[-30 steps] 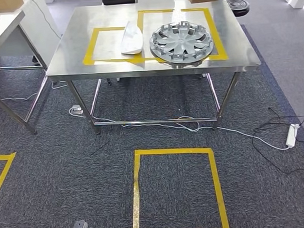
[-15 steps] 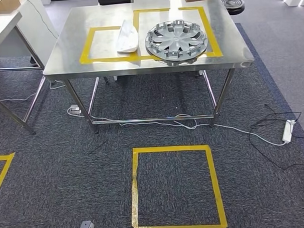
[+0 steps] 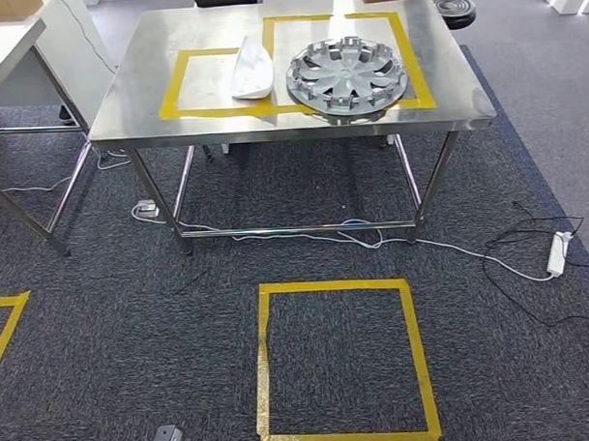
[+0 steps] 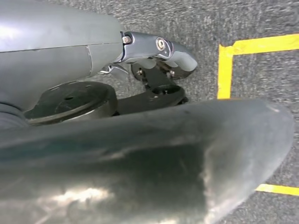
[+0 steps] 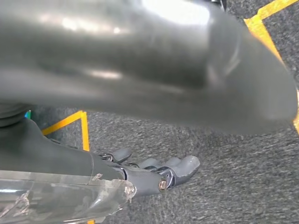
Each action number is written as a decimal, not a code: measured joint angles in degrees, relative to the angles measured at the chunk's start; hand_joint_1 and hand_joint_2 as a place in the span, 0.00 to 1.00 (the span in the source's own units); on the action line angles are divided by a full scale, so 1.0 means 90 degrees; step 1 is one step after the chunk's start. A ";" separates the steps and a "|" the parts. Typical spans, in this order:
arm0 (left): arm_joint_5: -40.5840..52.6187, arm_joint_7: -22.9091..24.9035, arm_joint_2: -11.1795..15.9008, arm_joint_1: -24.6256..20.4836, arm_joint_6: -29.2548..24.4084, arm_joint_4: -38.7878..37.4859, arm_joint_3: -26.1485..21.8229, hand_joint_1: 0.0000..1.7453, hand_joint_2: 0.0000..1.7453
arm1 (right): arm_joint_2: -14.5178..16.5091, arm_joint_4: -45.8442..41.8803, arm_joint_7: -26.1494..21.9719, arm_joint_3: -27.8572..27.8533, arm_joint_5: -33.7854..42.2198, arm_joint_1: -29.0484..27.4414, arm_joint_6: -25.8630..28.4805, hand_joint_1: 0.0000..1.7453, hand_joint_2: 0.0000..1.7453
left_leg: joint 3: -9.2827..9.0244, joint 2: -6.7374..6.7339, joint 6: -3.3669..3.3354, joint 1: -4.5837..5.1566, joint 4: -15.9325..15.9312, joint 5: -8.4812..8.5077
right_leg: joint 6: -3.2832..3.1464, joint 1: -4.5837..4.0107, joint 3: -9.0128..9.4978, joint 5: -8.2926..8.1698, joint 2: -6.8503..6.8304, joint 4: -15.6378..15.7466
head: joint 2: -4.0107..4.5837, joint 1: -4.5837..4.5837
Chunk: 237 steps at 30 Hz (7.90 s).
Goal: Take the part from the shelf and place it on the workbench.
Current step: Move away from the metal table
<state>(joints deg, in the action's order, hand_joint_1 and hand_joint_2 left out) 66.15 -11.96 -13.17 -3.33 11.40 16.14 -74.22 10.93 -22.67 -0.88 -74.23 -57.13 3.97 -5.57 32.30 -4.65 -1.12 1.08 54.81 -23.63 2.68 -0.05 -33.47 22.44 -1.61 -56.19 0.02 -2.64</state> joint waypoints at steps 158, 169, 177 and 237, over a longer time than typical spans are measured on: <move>0.0044 0.0358 0.0056 -0.0023 0.0016 0.0021 0.0138 0.00 0.00 | 0.0092 -0.0001 0.0460 0.0114 -0.0381 -0.0019 0.0112 0.00 0.00 | -0.0168 0.0552 0.0119 -0.0169 0.0120 -0.0292 | 0.0080 0.0071 -0.0808 0.0879 0.0312 -0.1502 | 0.0000 0.0038; 0.0081 0.0370 0.0052 -0.0058 -0.0051 0.0021 0.0136 0.00 0.00 | 0.0095 -0.0041 0.0458 0.0112 -0.0387 -0.0011 0.0116 0.00 0.00 | -0.0355 -0.0163 0.0339 -0.0124 0.0145 -0.0444 | -0.0152 0.0021 -0.0048 0.0316 -0.0043 -0.0336 | 0.0000 0.0031; 0.0128 0.0443 0.0052 -0.0025 -0.0154 0.0021 0.0140 0.00 0.00 | 0.0107 -0.0060 0.0487 0.0112 -0.0387 -0.0006 0.0115 0.00 0.00 | 0.0526 0.0508 0.0419 -0.0155 0.1786 -0.1022 | -0.0275 0.0067 -0.0109 0.0231 0.0625 -0.0306 | 0.0000 -0.0009; 0.0832 0.1335 0.0196 -0.0059 -0.0961 0.0123 0.0247 0.00 1.00 | 0.0167 0.0036 0.0913 -0.0320 0.0865 0.0128 -0.0219 0.00 0.25 | 0.0549 0.0487 0.0453 -0.0165 0.2011 -0.1334 | -0.0268 0.0086 -0.0066 0.0289 0.0343 -0.0269 | 0.0000 0.0065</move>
<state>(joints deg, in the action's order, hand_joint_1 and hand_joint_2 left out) 73.64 0.05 -11.41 -3.86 2.75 17.25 -72.00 12.43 -22.34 7.33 -77.11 -49.34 5.11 -7.55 37.24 -0.27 2.96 -0.40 72.91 -35.64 0.26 0.73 -34.06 25.04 1.48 -58.62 0.02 -2.06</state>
